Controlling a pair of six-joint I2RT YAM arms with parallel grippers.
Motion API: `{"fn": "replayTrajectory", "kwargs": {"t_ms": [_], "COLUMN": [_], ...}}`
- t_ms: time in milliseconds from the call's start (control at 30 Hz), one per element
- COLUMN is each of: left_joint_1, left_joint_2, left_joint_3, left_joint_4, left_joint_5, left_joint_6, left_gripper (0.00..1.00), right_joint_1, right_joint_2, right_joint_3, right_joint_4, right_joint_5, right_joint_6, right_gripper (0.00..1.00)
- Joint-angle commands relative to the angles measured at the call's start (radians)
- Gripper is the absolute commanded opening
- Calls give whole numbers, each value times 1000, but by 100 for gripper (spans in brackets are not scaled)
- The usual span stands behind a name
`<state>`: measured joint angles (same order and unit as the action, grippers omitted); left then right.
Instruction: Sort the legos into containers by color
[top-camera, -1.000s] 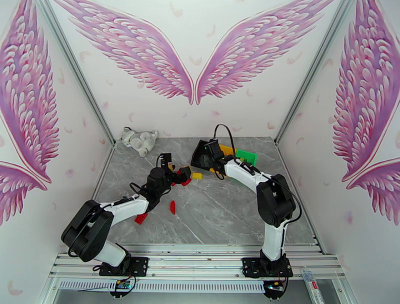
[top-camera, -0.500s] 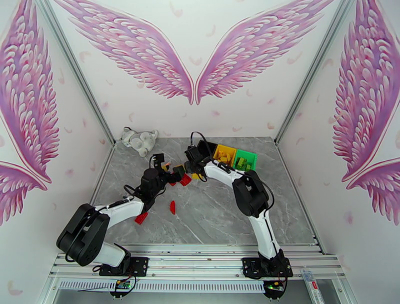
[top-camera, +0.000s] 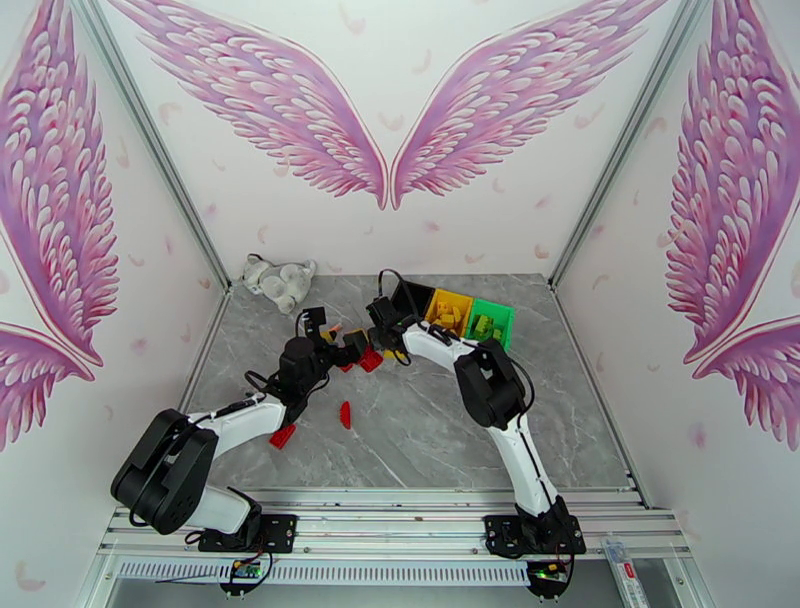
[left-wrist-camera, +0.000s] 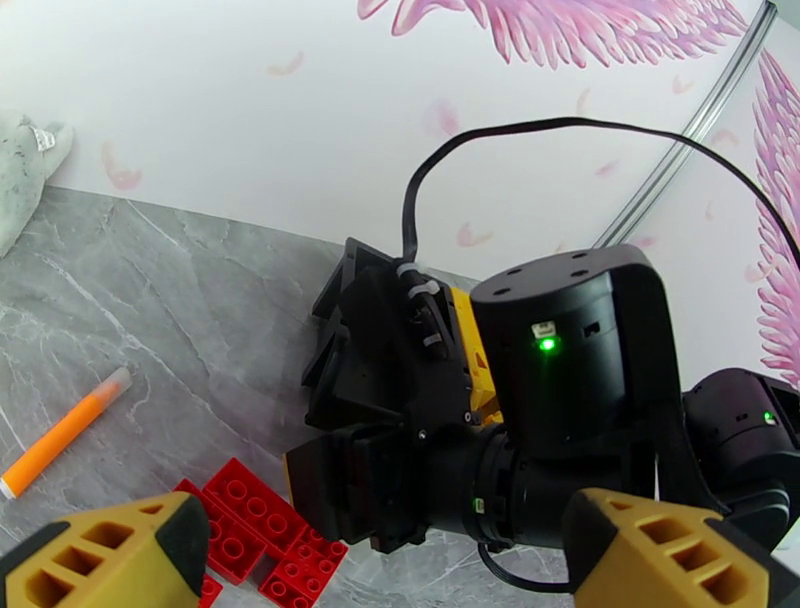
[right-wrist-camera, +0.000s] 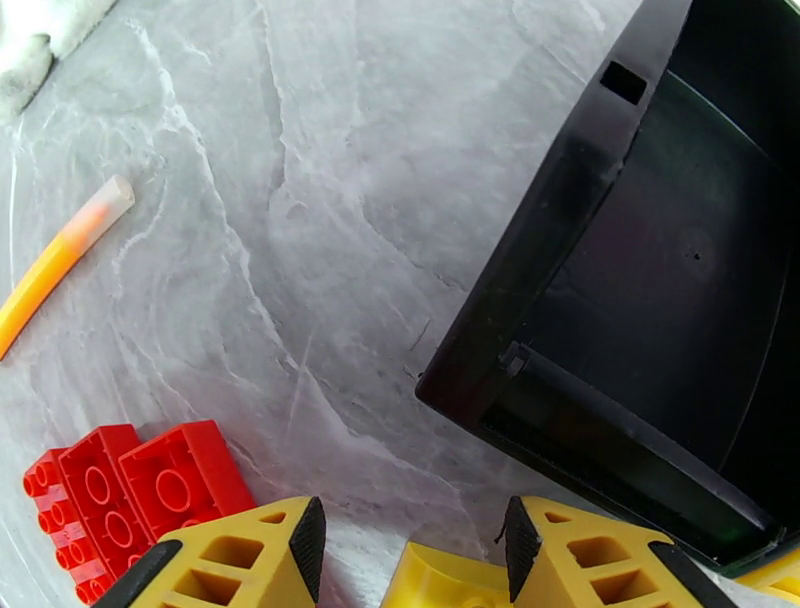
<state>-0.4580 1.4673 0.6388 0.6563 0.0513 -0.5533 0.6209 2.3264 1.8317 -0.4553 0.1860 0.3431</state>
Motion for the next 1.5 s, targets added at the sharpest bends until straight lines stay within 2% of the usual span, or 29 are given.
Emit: {"fn": "replayTrajectory", "kwargs": {"t_ms": [0, 267, 500, 667, 800, 1067, 1233, 1467], "left_joint_1": [6, 6, 6, 6, 5, 4, 5, 6], "left_joint_2": [-25, -20, -12, -6, -1, 15, 17, 16], "left_joint_3": [-13, -12, -6, -3, -2, 6, 7, 7], "left_joint_4": [17, 17, 20, 22, 25, 29, 26, 26], "left_joint_5": [10, 11, 17, 22, 26, 37, 32, 35], "left_joint_6": [-1, -3, -6, -11, -13, -18, -14, -17], "left_gripper": [99, 99, 99, 99, 99, 99, 99, 99], "right_joint_1": [-11, -10, -8, -4, -4, -3, 6, 69], "right_joint_2": [-12, -151, -299, -358, -383, -395, -406, -498], "right_joint_3": [-47, -268, -495, -592, -643, -639, -687, -822], "right_joint_4": [15, 126, 246, 265, 260, 197, 230, 296], "right_joint_5": [-23, -70, -167, -224, -211, -47, -107, -141], "right_joint_6": [22, 65, 122, 118, 88, 0, 5, 35], "right_gripper": [54, 54, 55, 63, 71, 83, 83, 84]}}
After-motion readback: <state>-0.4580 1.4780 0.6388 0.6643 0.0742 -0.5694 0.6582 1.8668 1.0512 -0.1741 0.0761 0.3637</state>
